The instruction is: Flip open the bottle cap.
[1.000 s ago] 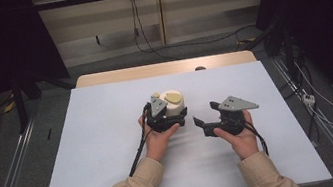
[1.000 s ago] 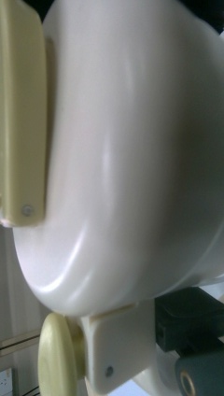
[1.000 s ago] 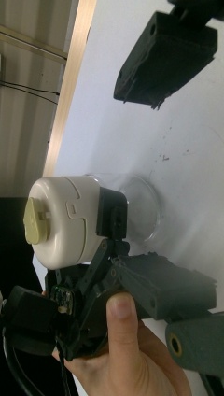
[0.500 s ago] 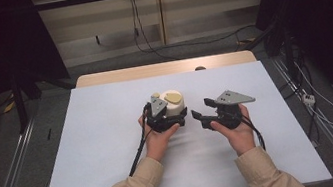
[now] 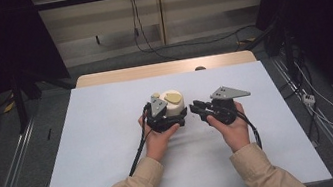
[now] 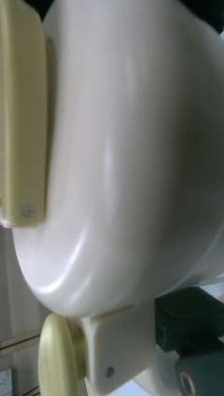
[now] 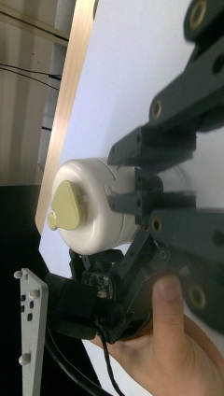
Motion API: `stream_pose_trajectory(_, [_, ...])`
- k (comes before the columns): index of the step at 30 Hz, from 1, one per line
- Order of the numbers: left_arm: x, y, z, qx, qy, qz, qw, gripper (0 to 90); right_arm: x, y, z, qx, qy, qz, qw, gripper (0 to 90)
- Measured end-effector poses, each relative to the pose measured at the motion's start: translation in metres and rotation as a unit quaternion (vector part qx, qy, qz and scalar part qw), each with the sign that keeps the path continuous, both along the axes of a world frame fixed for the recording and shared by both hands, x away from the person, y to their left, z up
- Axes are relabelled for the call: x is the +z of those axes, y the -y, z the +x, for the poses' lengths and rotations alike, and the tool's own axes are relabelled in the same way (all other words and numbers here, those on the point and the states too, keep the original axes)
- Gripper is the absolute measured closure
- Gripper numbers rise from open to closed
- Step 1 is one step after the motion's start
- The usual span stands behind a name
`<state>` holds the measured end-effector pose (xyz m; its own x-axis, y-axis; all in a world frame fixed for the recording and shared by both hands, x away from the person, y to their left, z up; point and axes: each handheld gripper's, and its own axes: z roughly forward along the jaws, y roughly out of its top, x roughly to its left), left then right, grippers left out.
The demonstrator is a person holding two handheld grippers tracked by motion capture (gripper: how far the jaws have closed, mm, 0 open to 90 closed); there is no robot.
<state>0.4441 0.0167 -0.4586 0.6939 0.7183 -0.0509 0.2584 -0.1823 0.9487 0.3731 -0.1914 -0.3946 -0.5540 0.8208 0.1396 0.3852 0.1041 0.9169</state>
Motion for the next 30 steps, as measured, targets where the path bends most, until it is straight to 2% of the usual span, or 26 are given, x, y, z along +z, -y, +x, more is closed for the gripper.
stream_pose_trajectory(2, [0.0, 0.0, 0.0, 0.0, 0.0, -0.001, 1.0, 5.2, 0.0, 0.0, 0.002, -0.001, -0.002, -0.008, 1.0, 85.1])
stream_pose_trajectory(5, [0.0, 0.0, 0.0, 0.0, 0.0, 0.0, 1.0, 5.2, -0.001, 0.002, 0.006, 0.002, -0.005, -0.005, 1.0, 90.0])
stream_pose_trajectory(12, [0.0, 0.0, 0.0, 0.001, -0.001, -0.001, 1.0, 5.2, 0.0, -0.01, 0.011, 0.024, -0.005, -0.034, 0.9991, 90.0])
stream_pose_trajectory(23, [0.0, 0.0, 0.0, 0.001, 0.0, 0.001, 1.0, 5.2, 0.005, -0.023, 0.022, 0.036, -0.005, -0.045, 0.9984, 90.0])
stream_pose_trajectory(27, [0.0, 0.0, 0.0, 0.002, -0.001, 0.0, 1.0, 5.2, 0.009, -0.028, 0.023, 0.039, -0.001, -0.066, 0.9971, 90.0])
stream_pose_trajectory(30, [0.0, 0.0, 0.0, 0.002, -0.001, 0.0, 1.0, 5.2, 0.011, -0.03, 0.024, 0.041, 0.002, -0.065, 0.997, 90.0])
